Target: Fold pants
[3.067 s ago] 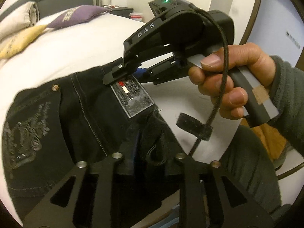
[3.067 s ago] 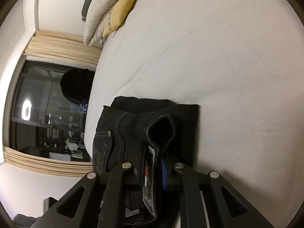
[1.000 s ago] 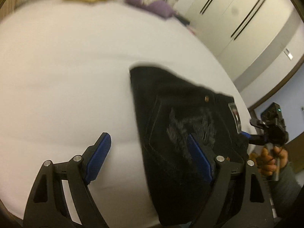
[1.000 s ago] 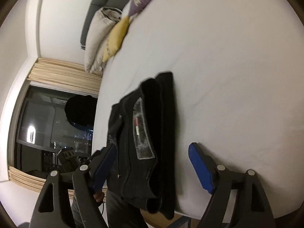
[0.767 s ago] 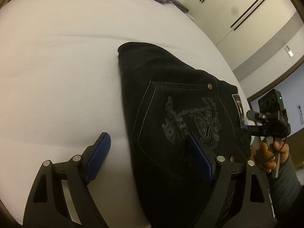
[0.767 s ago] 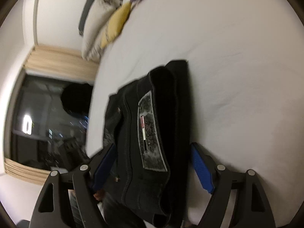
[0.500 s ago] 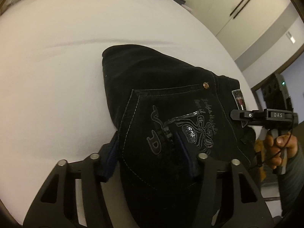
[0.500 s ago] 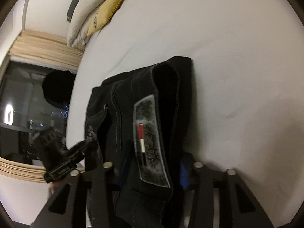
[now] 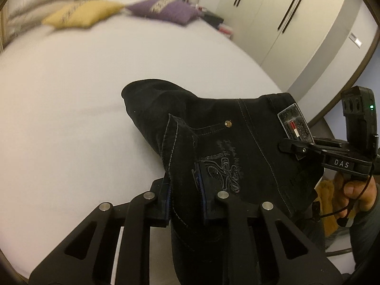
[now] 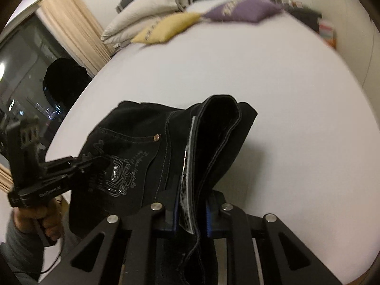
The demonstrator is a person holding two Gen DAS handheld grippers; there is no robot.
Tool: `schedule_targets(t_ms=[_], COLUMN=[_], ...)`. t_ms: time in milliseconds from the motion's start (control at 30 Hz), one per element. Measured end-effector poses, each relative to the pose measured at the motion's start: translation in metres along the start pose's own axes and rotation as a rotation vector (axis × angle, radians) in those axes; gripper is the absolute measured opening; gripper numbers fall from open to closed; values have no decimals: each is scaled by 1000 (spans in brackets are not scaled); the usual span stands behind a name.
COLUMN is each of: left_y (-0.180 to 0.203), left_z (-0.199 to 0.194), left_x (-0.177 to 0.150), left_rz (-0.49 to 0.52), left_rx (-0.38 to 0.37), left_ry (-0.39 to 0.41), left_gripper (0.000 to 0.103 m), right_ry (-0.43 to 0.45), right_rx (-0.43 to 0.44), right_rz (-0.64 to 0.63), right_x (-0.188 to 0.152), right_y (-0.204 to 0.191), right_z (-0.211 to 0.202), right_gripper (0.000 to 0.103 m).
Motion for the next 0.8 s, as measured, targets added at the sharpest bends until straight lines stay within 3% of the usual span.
schedule_targets(t_ms=[267,433,567,600,733,800], left_y=[-19,-20,-5,-6,-11,-10], left_z=[3,53,109,119,139,143], left_x=[68,99,93,87,72,71], left_rz=[21,29,42,45,44,52], left_rx=[78,129,158,168,202,225], left_ry=[77,49,-19,-32,-42,-41], left_gripper=[16,17,17,19,30,41], right_ry=[53,20,-39,-53,-27,-8], right_rx=[-45,-83,-57,-48,33,82], right_rz=[-81,-62,24,55,192,233], right_x=[64,101,104,100,85,81], right_y=[5,40,76,86,129,141], right_z=[4,42,76,83,93,91], right_gripper=[18,18,18,20,42,46])
Point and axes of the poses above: each gripper's, at about its wrist camera, not at the fingertips, and z roughly the way its jaws point, y to its right, x to its top, the point moved 3 cm from there along z, roughly the way its jaws point, and after that the axes turned 12 degrees about x, right-handed, at the moved point
